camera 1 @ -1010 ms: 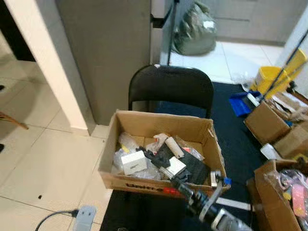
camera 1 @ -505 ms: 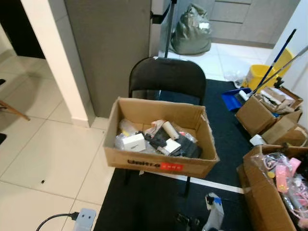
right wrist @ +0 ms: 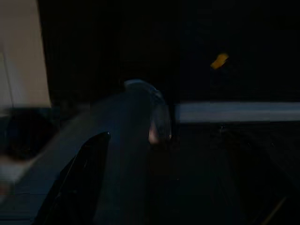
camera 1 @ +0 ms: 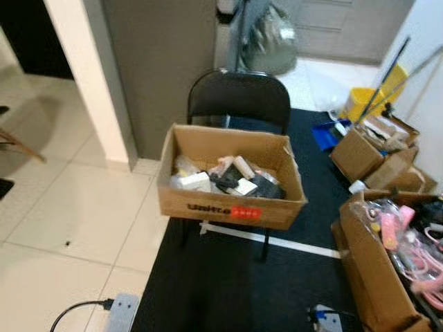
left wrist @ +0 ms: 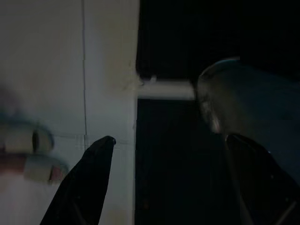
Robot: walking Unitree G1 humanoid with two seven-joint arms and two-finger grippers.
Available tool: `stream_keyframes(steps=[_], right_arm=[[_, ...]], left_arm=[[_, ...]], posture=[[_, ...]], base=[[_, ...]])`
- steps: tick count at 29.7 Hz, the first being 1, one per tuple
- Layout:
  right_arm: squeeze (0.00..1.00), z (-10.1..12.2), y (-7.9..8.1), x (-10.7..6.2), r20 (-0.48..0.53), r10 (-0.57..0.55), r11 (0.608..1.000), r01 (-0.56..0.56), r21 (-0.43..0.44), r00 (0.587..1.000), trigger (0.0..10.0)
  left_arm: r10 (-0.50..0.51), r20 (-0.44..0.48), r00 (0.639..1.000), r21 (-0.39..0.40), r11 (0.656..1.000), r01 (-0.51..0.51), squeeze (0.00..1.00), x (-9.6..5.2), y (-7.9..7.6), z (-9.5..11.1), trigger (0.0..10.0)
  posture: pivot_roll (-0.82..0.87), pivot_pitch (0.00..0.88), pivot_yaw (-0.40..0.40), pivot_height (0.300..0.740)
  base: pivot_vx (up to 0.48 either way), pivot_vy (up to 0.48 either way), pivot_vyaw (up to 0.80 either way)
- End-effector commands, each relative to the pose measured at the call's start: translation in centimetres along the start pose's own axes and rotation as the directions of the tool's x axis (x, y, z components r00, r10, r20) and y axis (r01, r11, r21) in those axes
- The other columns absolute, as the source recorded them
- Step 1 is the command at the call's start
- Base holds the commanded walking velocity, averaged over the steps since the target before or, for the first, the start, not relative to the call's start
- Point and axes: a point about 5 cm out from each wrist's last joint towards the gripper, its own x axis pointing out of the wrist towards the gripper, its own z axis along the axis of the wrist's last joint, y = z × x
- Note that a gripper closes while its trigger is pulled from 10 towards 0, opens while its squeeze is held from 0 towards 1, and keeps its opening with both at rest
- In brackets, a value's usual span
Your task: Picking trash to rubbish bin
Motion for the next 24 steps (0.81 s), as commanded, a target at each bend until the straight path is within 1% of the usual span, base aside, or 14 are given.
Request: stream_keyframes(steps=[1,6,10,24], right_arm=[[0.00,-1.01,-0.31,-0.10,-0.040,-0.030,0.999,0.028,-0.031,0.999,10.0],[0.00,-0.87,-0.50,-0.11,-0.045,-0.054,0.993,0.049,-0.108,0.998,10.0],[0.00,-0.78,-0.45,-0.08,-0.045,-0.063,0.988,0.056,-0.142,0.997,10.0],[0.00,-1.01,-0.55,-0.11,-0.063,-0.077,0.979,0.064,-0.194,0.995,10.0]], left_arm=[[-0.014,-0.042,0.999,0.012,1.000,0.015,0.00,-0.04,-0.37,-1.08,10.0],[-0.018,-0.042,0.999,0.017,1.000,0.019,0.00,-0.04,-0.46,-1.11,10.0],[-0.020,-0.041,0.999,0.019,1.000,0.021,0.00,-0.04,-0.48,-1.10,10.0],[-0.027,-0.043,0.999,0.030,0.999,0.028,0.00,-0.02,-0.62,-1.11,10.0]], posture=[[0.00,0.087,0.016,0.740],[0.00,0.088,0.015,0.740],[0.00,0.088,0.015,0.740],[-0.01,0.078,0.009,0.740]], base=[[-0.341,0.000,0.00],[-0.337,0.000,0.00],[-0.334,0.000,0.00],[-0.337,0.000,0.00]])
